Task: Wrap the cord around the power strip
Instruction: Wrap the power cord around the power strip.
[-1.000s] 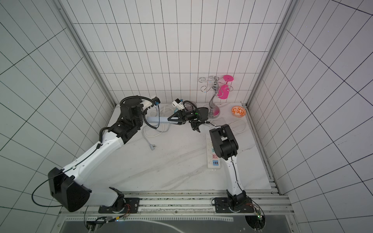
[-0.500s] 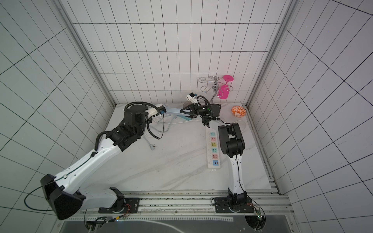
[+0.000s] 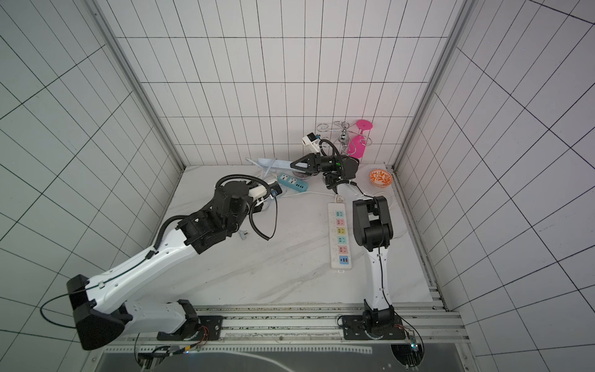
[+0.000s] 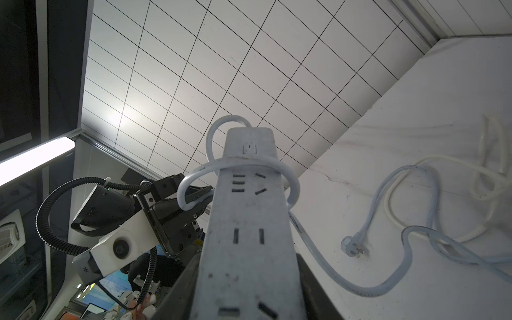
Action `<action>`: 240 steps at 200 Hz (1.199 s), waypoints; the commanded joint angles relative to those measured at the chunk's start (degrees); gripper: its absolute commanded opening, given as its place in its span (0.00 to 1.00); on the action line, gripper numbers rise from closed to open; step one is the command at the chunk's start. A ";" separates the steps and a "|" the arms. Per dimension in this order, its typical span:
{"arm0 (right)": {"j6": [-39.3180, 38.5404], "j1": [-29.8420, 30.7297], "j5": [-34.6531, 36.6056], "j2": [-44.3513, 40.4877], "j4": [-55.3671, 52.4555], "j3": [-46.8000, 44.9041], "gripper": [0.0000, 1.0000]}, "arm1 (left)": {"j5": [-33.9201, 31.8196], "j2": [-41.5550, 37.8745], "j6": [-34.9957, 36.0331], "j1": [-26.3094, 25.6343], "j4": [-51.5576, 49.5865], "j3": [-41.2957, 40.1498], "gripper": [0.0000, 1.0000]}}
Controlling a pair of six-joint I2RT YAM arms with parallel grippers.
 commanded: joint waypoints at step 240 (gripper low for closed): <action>-35.42 4.14 14.59 -31.13 -26.21 11.20 0.00 | 40.06 -21.83 -31.86 -0.59 51.78 -40.10 0.51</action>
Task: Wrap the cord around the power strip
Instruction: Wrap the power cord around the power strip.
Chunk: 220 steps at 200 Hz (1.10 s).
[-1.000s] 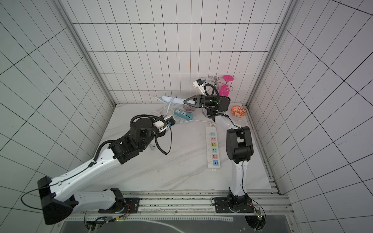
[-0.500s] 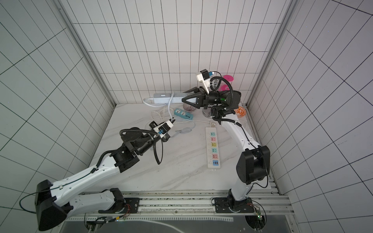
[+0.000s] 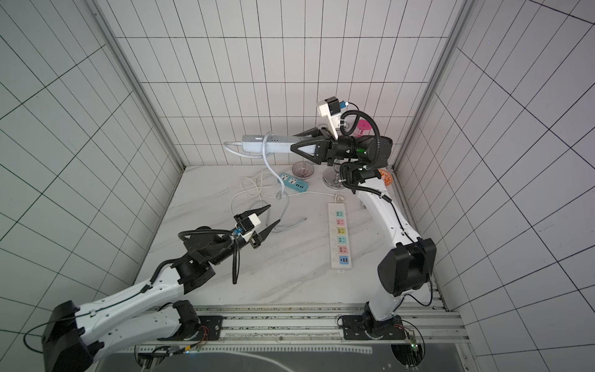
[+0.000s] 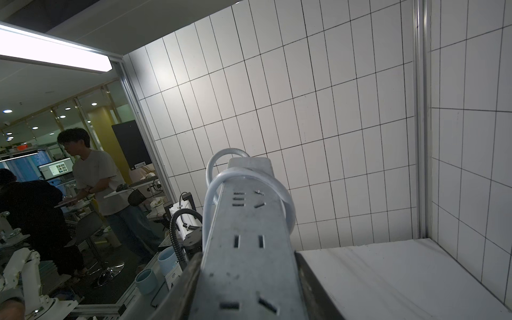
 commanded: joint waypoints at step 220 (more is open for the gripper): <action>25.58 0.77 6.65 3.36 21.62 22.54 0.00 | 18.02 10.23 -16.77 11.37 5.03 1.87 0.04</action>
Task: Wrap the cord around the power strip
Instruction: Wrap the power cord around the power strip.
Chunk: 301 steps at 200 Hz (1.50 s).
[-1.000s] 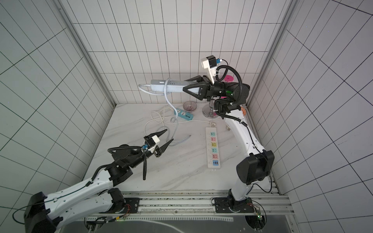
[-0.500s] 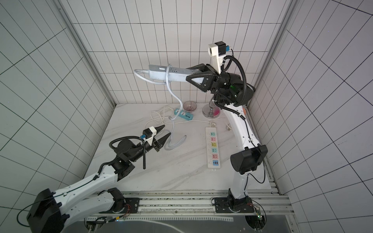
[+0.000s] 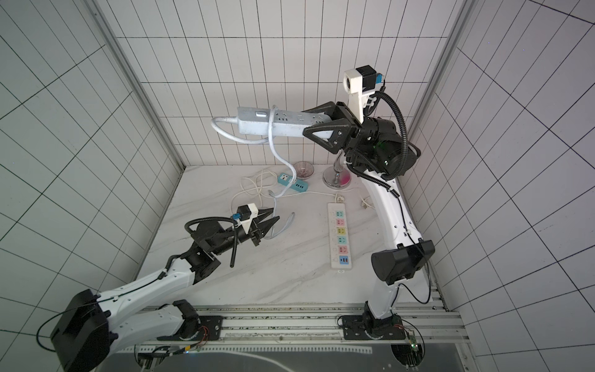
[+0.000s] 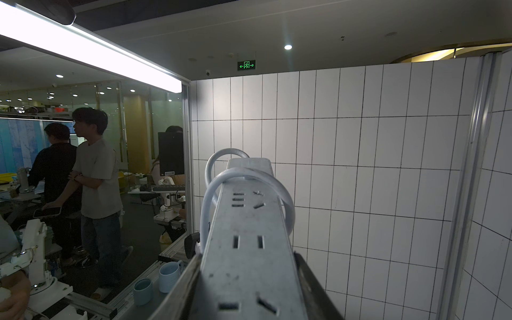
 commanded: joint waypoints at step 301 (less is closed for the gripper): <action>-3.21 16.31 -22.76 5.77 7.50 -38.11 0.00 | -30.64 9.04 41.50 16.70 -48.73 52.62 0.00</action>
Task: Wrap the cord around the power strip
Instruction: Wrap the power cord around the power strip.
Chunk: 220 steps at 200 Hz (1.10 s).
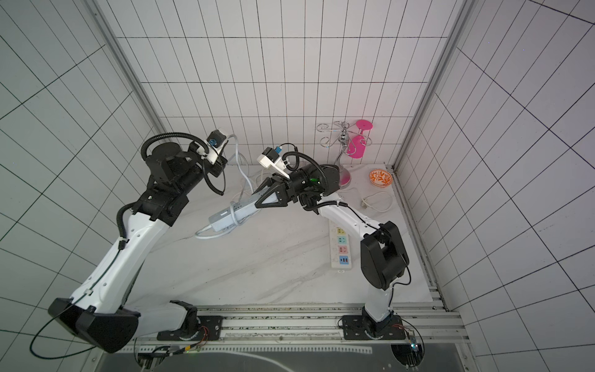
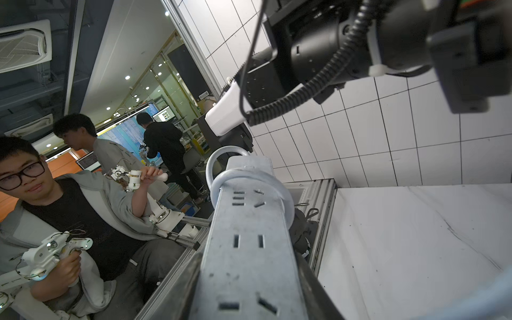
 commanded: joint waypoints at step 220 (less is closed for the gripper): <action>1.59 -19.80 3.99 18.59 -2.33 19.40 0.00 | -37.21 -16.84 29.91 -29.09 -9.85 -15.72 0.00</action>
